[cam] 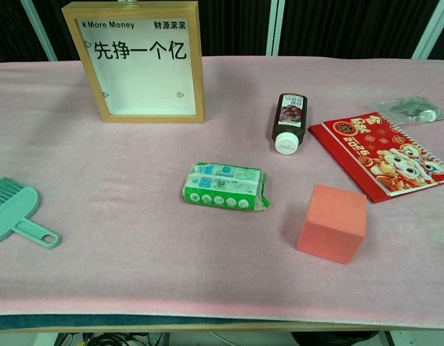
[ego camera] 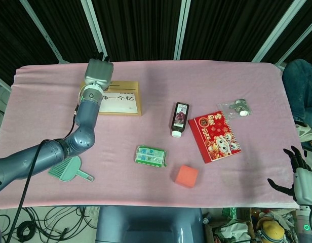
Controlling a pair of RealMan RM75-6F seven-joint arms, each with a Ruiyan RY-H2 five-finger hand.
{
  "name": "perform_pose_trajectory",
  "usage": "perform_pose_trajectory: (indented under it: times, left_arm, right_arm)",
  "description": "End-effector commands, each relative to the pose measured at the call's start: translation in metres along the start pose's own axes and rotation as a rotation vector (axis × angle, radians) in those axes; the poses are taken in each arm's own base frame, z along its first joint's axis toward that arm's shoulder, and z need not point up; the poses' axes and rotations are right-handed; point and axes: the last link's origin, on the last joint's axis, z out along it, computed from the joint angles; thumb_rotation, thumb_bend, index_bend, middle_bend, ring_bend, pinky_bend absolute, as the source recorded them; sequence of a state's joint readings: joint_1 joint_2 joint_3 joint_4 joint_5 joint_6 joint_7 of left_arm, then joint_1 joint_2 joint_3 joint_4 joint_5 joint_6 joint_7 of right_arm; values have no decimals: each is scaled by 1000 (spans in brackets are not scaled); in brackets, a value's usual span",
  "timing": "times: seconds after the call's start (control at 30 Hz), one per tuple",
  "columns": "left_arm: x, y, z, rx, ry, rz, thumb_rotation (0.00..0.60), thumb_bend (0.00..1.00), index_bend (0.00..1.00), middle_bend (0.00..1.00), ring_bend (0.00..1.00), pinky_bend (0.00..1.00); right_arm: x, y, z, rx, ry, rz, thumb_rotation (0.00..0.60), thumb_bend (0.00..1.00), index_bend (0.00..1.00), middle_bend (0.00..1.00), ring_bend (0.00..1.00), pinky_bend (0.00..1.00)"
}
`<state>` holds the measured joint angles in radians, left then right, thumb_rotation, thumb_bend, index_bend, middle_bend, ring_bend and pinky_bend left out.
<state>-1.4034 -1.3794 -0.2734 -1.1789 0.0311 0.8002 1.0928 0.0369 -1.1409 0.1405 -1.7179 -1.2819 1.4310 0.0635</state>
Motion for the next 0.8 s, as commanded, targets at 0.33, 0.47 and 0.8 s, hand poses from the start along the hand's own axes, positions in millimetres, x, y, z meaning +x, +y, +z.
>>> perform_pose_trajectory:
  times: [0.33, 0.47, 0.8]
  left_arm:
    - [0, 7, -6, -12, -6, 20, 600, 455, 654, 155, 0, 0]
    - [5, 6, -9, -4, 3, 25, 600, 456, 654, 155, 0, 0]
    - [3, 6, -13, -3, 2, 43, 600, 455, 654, 155, 0, 0]
  right_arm:
    - [-1, 0, 0, 4, -10, 1, 600, 85, 149, 24, 142, 212]
    - [-2, 0, 1, 0, -14, 1, 600, 85, 148, 24, 142, 212]
    - [-1, 0, 0, -5, -12, 5, 600, 84, 149, 24, 142, 212]
